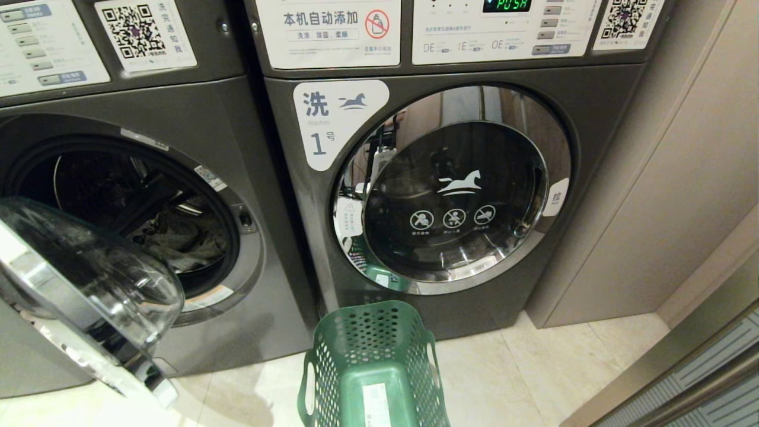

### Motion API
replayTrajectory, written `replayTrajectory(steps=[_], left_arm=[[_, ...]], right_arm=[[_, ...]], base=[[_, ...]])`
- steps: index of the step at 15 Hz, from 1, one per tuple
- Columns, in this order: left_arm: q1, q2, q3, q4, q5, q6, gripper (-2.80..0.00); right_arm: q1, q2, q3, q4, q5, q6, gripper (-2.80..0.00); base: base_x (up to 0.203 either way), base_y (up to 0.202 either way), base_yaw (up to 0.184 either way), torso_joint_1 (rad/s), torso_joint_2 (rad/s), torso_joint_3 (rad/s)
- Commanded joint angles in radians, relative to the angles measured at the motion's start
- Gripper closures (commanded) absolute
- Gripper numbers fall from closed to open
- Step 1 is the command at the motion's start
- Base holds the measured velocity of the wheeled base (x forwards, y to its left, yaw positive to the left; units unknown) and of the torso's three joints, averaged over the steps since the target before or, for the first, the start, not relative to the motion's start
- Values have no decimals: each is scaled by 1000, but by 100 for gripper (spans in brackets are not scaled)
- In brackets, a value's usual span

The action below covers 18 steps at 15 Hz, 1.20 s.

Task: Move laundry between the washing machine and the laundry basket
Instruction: Open the lid of the washing machine

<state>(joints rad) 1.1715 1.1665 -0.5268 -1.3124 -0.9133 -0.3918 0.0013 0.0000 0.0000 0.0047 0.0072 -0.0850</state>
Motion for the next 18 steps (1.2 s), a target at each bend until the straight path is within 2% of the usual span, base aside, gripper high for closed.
replayTrajectory(steps=[1, 2, 4, 7, 10, 11, 12, 13, 14, 15, 16, 17, 18], left_arm=[[-13, -142, -74, 153, 237, -57, -280], [-80, -151, -98, 252, 283, -48, -280], [-279, -169, -132, 444, 377, 35, -280], [-617, -191, -102, 567, 516, 194, -280], [-898, -263, 62, 607, 702, 344, -280], [-977, -330, 148, 621, 796, 377, -280], [-1022, -391, 226, 643, 890, 414, -280], [-1045, -437, 306, 663, 1015, 454, -280], [-1040, -474, 380, 675, 1177, 479, -280], [-996, -494, 445, 681, 1325, 497, -280], [-913, -508, 503, 685, 1461, 508, -280], [-829, -514, 532, 687, 1570, 513, -280], [-765, -505, 541, 677, 1627, 511, -280]], right_arm=[[0, 0, 0, 0, 0, -1, 0], [0, 0, 0, 0, 0, -1, 0], [0, 0, 0, -2, 0, -1, 0], [0, 0, 0, 0, 0, -1, 0], [0, 0, 0, 0, 0, -1, 0], [0, 0, 0, 0, 0, -1, 0], [0, 1, 0, 0, 1, -1, 0], [0, 0, 0, 0, 0, -1, 0], [0, 0, 0, 0, 0, -1, 0], [0, 0, 0, 0, 0, -1, 0], [0, 0, 0, 0, 0, -1, 0], [0, 1, 0, 0, 0, -1, 0], [0, 0, 0, 0, 0, -1, 0]], base=[[0, 0, 0, 0, 0, 0], [0, 0, 0, 0, 0, 0], [0, 0, 0, 0, 0, 0], [0, 0, 0, 0, 0, 0], [0, 0, 0, 0, 0, 0], [0, 0, 0, 0, 0, 0], [0, 0, 0, 0, 0, 0], [0, 0, 0, 0, 0, 0], [0, 0, 0, 0, 0, 0], [0, 0, 0, 0, 0, 0], [0, 0, 0, 0, 0, 0], [0, 0, 0, 0, 0, 0], [0, 0, 0, 0, 0, 0]])
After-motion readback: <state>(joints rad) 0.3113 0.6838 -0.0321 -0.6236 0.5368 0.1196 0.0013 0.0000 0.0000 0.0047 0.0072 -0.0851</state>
